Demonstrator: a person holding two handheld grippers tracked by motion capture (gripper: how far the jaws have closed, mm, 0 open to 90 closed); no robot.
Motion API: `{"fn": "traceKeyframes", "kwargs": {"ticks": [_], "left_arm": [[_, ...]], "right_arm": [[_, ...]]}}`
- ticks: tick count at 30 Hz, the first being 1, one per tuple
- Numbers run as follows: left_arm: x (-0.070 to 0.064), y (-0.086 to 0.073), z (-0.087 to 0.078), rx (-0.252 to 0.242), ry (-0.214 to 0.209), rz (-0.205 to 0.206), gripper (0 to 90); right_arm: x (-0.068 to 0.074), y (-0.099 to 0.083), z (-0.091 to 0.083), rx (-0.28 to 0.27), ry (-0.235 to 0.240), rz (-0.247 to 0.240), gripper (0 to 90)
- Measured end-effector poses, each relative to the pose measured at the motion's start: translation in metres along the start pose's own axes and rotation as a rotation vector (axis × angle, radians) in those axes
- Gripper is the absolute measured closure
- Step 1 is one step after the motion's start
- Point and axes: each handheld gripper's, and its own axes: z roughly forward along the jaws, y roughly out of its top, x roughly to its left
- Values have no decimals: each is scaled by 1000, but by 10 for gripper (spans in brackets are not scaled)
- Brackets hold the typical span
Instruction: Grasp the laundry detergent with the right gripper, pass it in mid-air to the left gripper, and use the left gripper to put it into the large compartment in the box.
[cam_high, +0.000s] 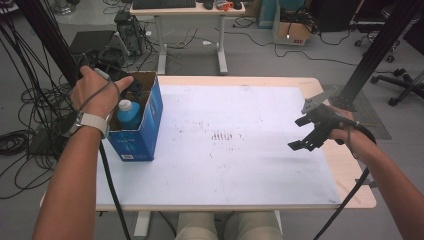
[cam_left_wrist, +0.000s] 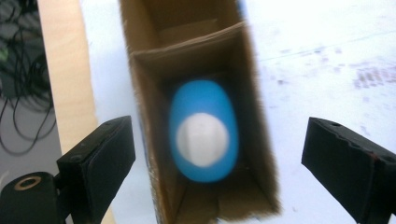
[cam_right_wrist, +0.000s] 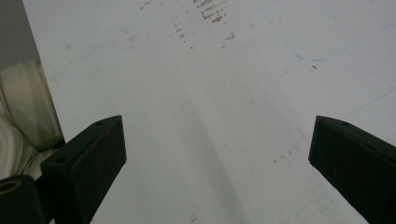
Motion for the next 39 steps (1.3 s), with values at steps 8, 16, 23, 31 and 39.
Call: {"fn": "traceKeyframes", "kwargs": {"ticks": [8,16,23,31,39], "left_arm": [[-24,-4,-30,-52,-56,144,107],[-57,-11,-39,-79,-138,310,101],[-84,-17,-32,-69,-192,438,101],[-105,-22,-23,-67,-220,494,101],[-116,-25,-18,-47,-233,577,101]], "right_arm": [[1,5,-3,-4,-7,-16,42],[3,11,-2,-4,-6,-26,41],[4,15,-2,-2,-2,-34,42],[5,16,-3,-1,-1,-37,42],[6,17,-2,-5,0,-38,42]]}}
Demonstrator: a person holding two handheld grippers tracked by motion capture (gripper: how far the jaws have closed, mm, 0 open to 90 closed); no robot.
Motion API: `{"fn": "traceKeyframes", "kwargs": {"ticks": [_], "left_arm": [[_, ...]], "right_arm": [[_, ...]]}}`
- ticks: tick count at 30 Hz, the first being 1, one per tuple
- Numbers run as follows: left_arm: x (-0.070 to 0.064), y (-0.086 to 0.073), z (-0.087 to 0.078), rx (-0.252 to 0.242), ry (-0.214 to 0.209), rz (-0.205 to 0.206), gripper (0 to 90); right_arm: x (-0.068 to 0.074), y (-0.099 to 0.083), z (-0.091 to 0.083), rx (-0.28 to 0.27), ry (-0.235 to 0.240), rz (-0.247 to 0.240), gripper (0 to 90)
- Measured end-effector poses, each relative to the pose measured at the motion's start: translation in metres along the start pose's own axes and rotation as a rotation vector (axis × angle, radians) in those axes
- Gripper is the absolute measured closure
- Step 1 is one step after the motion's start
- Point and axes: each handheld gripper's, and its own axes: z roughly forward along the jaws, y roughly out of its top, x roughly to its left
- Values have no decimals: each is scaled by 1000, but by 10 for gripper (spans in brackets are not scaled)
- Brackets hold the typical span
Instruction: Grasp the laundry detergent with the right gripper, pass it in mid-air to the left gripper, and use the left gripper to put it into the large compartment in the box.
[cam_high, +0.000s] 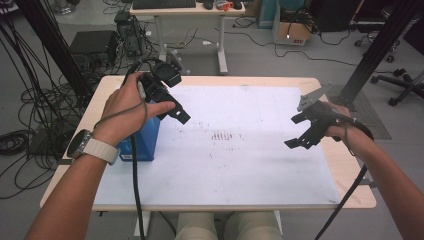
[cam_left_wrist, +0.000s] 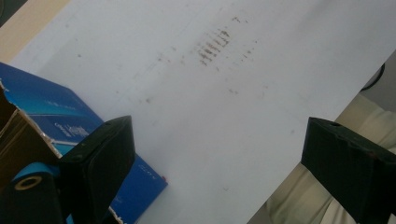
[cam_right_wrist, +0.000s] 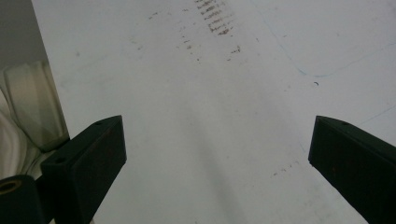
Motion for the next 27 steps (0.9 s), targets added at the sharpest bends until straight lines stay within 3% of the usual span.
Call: {"fn": "traceKeyframes", "kwargs": {"ticks": [8,13,17,27], "left_arm": [[-13,-2,10,11,-18,74,100],[-21,-5,19,49,-23,138,100],[-26,-7,26,61,-36,165,102],[-31,-8,35,59,-48,188,103]], "right_arm": [[2,2,2,3,6,0,42],[4,4,3,4,7,-2,42],[5,5,4,1,7,-2,42],[6,6,5,-7,6,-2,42]]}}
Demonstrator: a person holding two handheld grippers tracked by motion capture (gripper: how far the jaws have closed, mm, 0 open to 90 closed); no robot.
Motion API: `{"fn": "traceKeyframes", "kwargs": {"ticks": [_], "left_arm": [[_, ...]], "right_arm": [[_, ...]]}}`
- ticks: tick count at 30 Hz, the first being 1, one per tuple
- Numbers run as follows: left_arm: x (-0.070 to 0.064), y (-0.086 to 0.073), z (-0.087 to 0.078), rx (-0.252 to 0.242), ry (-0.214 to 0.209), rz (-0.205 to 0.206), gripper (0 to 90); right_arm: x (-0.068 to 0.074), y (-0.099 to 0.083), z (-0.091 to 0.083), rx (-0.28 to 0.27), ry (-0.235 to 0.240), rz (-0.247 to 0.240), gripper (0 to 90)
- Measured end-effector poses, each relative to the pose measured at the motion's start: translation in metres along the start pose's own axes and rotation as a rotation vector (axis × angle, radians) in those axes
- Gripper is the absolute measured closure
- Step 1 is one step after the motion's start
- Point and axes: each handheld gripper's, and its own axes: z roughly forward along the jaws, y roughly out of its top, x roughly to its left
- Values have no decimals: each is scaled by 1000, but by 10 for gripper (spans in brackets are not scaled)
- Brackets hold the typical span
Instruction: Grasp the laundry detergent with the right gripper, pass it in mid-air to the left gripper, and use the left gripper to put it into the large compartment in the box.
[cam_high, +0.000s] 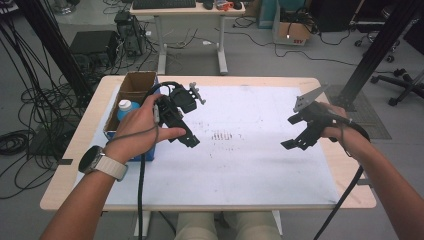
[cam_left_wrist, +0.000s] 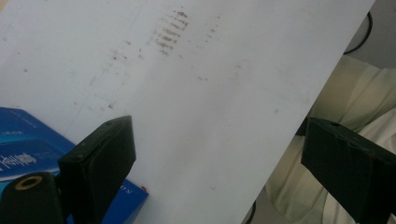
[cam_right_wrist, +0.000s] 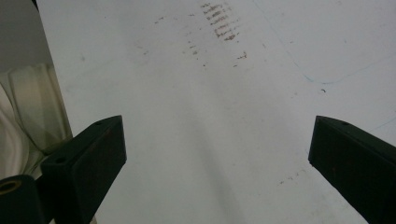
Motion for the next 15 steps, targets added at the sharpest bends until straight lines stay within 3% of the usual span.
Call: {"fn": "traceKeyframes", "kwargs": {"ticks": [6,15], "left_arm": [[0,1,3,15,-1,9,104],[0,0,4,0,-3,5,107]], "right_arm": [[-1,1,0,7,3,-9,42],[0,1,2,7,6,-1,42]]}}
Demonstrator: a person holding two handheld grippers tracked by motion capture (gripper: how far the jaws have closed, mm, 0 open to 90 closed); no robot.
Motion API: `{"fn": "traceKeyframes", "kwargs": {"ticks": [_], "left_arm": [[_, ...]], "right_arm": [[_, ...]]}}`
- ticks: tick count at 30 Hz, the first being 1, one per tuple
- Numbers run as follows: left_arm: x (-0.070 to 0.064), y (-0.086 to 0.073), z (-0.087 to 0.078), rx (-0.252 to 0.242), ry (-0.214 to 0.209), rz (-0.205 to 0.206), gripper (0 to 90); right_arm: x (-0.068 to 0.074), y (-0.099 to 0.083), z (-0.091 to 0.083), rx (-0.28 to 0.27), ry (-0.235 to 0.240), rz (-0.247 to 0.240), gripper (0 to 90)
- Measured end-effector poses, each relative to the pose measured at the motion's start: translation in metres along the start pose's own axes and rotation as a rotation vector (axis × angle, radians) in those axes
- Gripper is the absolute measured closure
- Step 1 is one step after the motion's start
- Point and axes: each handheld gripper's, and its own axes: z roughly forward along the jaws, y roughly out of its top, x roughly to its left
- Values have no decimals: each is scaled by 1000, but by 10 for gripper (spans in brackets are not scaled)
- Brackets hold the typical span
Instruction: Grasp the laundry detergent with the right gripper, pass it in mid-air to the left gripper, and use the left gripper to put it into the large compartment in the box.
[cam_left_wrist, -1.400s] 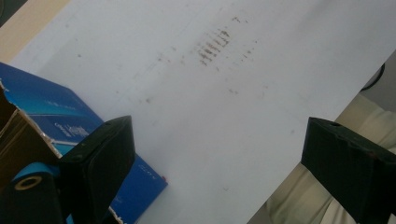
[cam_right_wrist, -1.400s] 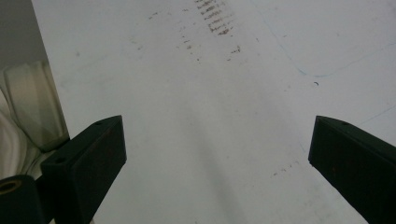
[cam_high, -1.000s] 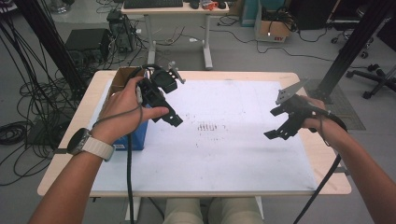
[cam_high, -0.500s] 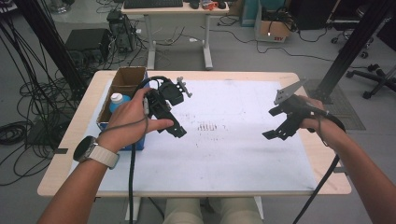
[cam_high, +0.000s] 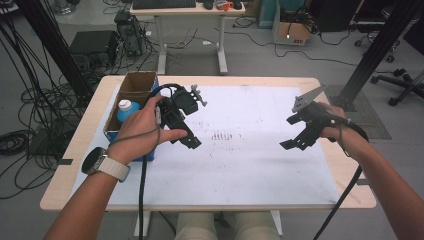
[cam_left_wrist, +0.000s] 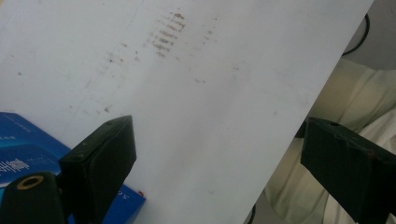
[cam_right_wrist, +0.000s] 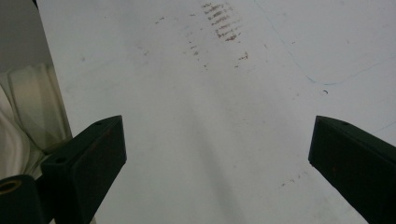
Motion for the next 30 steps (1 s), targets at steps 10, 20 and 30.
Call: {"fn": "traceKeyframes", "kwargs": {"ticks": [10,20,30], "left_arm": [[-1,1,1,0,0,0,107],[-1,0,1,-9,-1,-13,108],[0,0,2,-13,0,-12,109]], "right_arm": [[1,3,3,0,7,-13,42],[0,2,3,0,8,-13,42],[0,2,3,-2,9,-13,42]]}}
